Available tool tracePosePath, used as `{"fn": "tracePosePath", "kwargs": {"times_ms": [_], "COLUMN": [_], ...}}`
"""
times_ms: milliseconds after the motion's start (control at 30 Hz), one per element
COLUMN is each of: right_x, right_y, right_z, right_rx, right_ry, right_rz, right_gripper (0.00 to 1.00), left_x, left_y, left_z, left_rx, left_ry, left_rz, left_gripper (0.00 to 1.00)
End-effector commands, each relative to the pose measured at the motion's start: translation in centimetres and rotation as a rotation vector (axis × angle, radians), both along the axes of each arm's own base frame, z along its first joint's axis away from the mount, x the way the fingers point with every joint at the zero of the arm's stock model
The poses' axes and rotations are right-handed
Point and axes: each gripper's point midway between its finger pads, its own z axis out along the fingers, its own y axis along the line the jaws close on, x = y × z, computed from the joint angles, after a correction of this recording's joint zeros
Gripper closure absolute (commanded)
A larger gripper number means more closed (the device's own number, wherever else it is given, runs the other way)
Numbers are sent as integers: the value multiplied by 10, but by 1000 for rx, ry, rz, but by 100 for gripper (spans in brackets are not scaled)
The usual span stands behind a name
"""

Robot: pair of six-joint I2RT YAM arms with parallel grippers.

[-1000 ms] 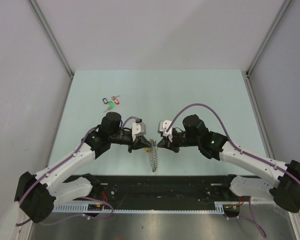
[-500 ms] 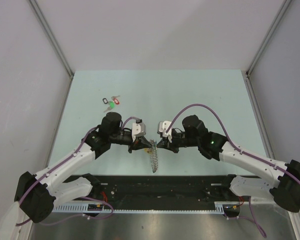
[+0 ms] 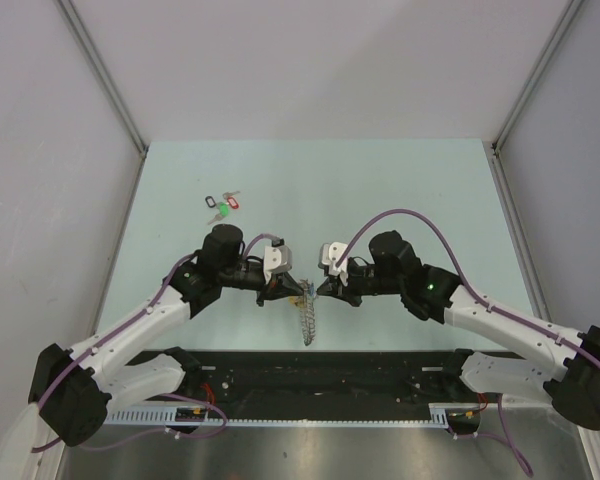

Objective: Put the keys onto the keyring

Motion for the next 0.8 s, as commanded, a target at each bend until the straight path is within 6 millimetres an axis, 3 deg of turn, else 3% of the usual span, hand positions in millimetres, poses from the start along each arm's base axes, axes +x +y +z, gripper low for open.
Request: {"fn": "tracePosePath", "kwargs": {"times_ms": [0,767], "right_x": [2,4], "right_y": [2,8], "right_z": [3,2], "right_rx": [10,20], "right_ry": [-19,-12], "right_rz": [6,21], "right_gripper": [100,100], "left_x": [-4,-6], "left_y": [-6,-6], "left_z": [22,23], "left_rx": [-72,-79], "left_ry": [-93,-90], "left_rz": [-58,-66], "left_gripper": [100,100]}}
